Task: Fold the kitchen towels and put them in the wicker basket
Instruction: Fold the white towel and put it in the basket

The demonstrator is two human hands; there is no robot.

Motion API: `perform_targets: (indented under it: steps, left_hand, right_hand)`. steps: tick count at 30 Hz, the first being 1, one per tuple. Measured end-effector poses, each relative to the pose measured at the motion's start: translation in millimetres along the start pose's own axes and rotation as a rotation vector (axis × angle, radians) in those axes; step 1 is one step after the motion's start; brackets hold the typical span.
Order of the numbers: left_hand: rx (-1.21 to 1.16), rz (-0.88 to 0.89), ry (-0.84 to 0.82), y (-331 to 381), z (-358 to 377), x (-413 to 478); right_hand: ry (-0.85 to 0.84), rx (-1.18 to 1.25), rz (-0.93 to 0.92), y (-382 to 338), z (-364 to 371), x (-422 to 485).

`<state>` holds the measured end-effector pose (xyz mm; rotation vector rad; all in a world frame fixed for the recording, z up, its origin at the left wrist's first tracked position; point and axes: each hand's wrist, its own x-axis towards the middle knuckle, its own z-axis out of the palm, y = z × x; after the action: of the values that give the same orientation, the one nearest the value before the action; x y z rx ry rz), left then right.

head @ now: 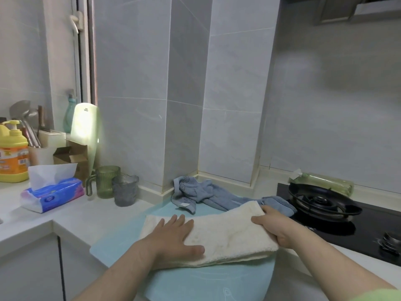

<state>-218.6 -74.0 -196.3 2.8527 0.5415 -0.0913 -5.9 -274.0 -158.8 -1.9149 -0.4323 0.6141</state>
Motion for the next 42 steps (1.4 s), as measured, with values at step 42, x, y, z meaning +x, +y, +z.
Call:
perform_targets:
  steps: [42]
  left_hand:
    - [-1.61, -0.213, 0.409, 10.9, 9.7, 24.8]
  right_hand:
    - [-0.191, -0.026, -0.085, -35.6, 125.5, -6.3]
